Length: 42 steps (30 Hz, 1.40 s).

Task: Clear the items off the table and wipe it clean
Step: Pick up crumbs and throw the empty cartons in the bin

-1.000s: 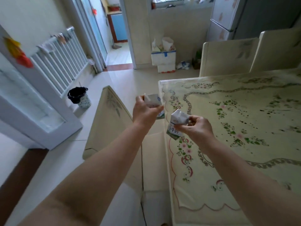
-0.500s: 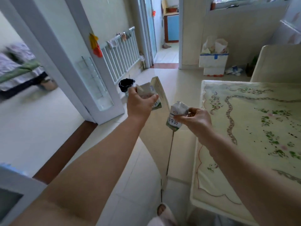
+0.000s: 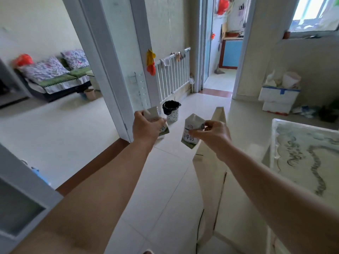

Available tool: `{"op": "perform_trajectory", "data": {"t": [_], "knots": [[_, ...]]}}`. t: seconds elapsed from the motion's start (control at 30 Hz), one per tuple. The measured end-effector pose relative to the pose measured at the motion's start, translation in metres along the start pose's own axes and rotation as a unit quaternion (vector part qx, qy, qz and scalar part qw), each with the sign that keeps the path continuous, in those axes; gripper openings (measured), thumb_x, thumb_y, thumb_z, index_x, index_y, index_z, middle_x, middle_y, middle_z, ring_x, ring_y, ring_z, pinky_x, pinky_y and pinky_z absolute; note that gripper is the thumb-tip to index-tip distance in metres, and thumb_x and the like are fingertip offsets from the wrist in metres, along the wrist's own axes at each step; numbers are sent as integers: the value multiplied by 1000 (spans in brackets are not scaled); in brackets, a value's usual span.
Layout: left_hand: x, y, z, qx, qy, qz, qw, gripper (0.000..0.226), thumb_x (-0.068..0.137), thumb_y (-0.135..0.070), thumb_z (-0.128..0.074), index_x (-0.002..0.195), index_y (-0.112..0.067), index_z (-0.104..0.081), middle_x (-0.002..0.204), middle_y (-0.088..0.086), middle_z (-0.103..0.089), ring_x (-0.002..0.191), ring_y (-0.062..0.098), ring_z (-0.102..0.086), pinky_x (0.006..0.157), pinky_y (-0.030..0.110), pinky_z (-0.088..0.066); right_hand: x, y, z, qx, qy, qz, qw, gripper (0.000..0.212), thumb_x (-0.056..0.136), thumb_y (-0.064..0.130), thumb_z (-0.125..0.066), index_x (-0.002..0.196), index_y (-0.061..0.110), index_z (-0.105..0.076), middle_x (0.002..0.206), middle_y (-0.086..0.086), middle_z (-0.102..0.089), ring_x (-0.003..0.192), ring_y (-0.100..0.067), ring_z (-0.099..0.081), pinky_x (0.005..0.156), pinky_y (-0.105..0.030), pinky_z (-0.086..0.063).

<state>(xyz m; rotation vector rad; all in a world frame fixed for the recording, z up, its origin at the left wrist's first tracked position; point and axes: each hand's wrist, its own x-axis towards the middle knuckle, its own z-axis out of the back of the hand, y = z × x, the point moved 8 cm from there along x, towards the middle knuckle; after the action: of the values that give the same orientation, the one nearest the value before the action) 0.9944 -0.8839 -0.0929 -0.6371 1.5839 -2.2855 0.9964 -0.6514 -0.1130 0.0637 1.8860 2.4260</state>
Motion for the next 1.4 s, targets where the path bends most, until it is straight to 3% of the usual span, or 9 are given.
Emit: {"op": "perform_trajectory", "data": {"t": [0.1,0.27,0.47,0.6,0.73,0.87,1.03,1.2,1.4], "knots": [[44,24,13,11,7,8,1000,51,73,-25,-82,109,-13,-47,100,0,-57,84,17,-56,70,27,-46,41,0,-44,-17,-9,-10,1000,24,62,22,-86,75,19,-66,71,3,-60,64,-12,-54,55,-22,-43],[140,77,35,60,47,20,997,54,69,-29,-84,108,-14,-50,101,1,-60,94,23,-61,85,37,-53,104,6,-127,-26,-1,-29,999,26,65,21,-84,85,21,-68,74,7,-61,63,-4,-53,52,-20,-40],[240,122,45,144,92,21,985,64,63,-37,-86,113,-14,-55,107,5,-64,96,25,-62,88,42,-52,175,-1,-195,-28,-19,-66,997,22,64,20,-83,83,18,-70,72,3,-62,60,-7,-52,50,-21,-38],[285,141,32,167,106,31,980,64,64,-33,-86,116,-15,-53,107,4,-63,97,25,-61,88,41,-52,211,-11,-218,-32,-24,-92,995,19,64,19,-82,78,19,-69,74,2,-65,63,-9,-55,55,-24,-41],[331,156,-1,153,120,40,980,59,65,-32,-86,111,-14,-53,106,5,-63,96,25,-62,89,41,-52,258,-18,-224,-26,-40,-99,994,20,65,17,-82,77,21,-68,72,3,-63,62,-7,-54,55,-23,-41],[384,167,-49,144,153,51,976,67,69,-28,-85,122,-11,-48,109,3,-61,99,21,-60,88,35,-51,325,-31,-231,-19,-55,-110,992,20,64,16,-82,77,20,-68,72,3,-63,64,-8,-55,56,-23,-41],[470,174,-119,136,171,74,973,63,67,-25,-85,118,-12,-50,107,4,-64,96,21,-62,89,37,-52,437,-44,-238,-8,-64,-141,988,22,64,16,-83,81,18,-69,79,0,-66,69,-10,-58,62,-25,-45],[541,169,-170,121,188,79,971,64,67,-24,-86,120,-15,-50,107,0,-62,99,22,-62,92,41,-51,523,-41,-241,-8,-59,-149,987,24,66,14,-83,82,18,-65,71,6,-60,64,-4,-53,66,-27,-47],[602,181,-227,129,214,97,964,66,68,-24,-85,123,-16,-49,108,0,-61,103,24,-61,94,41,-51,599,-50,-236,-25,-67,-161,984,23,66,13,-82,84,16,-67,75,3,-60,64,-6,-53,58,-23,-43]]}}
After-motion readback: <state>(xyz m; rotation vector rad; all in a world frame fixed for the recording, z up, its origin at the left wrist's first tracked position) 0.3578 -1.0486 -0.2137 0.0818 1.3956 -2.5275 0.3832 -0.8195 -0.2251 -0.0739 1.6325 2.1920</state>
